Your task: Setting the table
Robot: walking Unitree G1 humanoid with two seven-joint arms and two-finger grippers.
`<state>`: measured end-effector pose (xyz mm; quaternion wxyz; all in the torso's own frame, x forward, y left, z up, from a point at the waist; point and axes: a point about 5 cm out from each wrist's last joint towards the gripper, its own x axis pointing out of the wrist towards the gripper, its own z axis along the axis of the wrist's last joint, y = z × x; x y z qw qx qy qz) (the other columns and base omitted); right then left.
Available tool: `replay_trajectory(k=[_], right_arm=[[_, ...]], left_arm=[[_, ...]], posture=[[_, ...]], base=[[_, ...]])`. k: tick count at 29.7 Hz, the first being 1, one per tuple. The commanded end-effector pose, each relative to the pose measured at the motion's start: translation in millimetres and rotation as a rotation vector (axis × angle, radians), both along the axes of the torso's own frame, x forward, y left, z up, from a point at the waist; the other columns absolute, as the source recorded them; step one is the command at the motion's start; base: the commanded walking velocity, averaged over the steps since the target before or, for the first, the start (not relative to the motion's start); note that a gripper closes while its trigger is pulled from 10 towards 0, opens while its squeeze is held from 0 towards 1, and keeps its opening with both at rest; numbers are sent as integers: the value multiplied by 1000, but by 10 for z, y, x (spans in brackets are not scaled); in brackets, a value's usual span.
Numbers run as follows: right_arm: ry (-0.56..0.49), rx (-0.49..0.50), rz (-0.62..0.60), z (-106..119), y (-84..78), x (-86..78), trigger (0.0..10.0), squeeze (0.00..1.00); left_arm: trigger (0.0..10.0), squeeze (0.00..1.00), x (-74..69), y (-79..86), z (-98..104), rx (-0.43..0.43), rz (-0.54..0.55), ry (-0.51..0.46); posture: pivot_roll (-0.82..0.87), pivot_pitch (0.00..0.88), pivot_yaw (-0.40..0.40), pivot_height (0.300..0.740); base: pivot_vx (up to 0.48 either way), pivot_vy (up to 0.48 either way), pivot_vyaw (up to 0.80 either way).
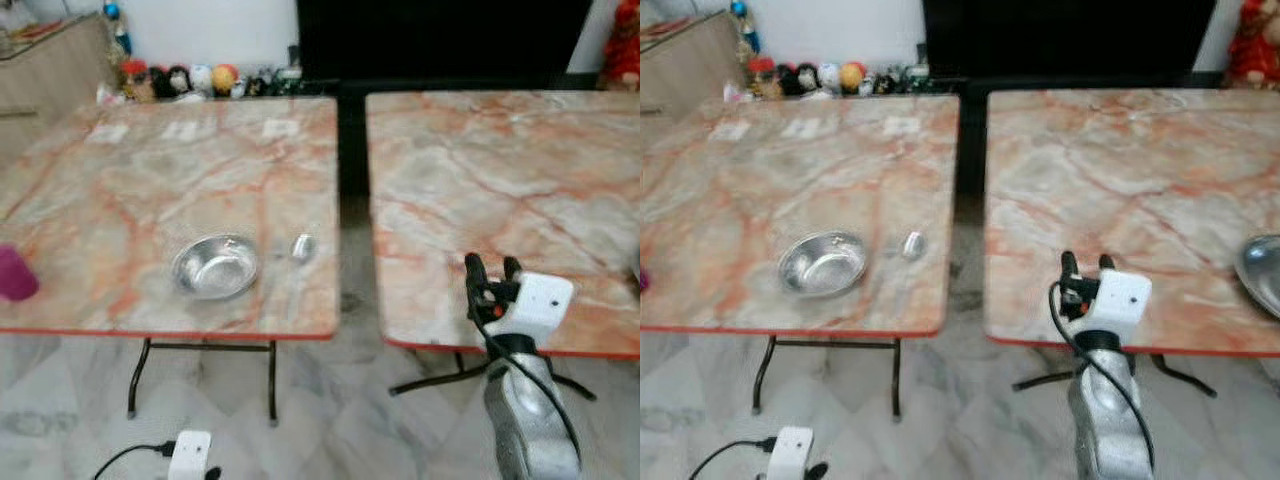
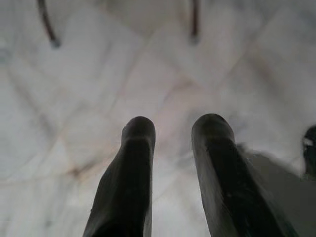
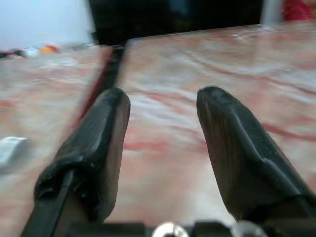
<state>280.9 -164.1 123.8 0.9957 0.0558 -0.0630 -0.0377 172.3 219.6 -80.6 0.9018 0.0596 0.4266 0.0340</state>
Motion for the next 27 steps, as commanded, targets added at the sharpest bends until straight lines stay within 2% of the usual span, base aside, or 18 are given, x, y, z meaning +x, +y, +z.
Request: replay_trajectory(k=[1,14,27], right_arm=[[-10,-11,-36,35,-93,15,10000,0],[-12,-2,-27,39,-42,57,10000,0],[-24,11,-19,63,-11,121,10000,0]], left_arm=[[10000,0,-3,-27,-8,-11,12,2],[10000,0,19,-17,4,-7,13,-5],[10000,0,25,-15,8,-7,11,-8]], posture=[[-139,59,42,740],[-126,81,46,740],[-116,87,48,740]], base=[[0,480,0],[0,427,0],[0,0,0]])
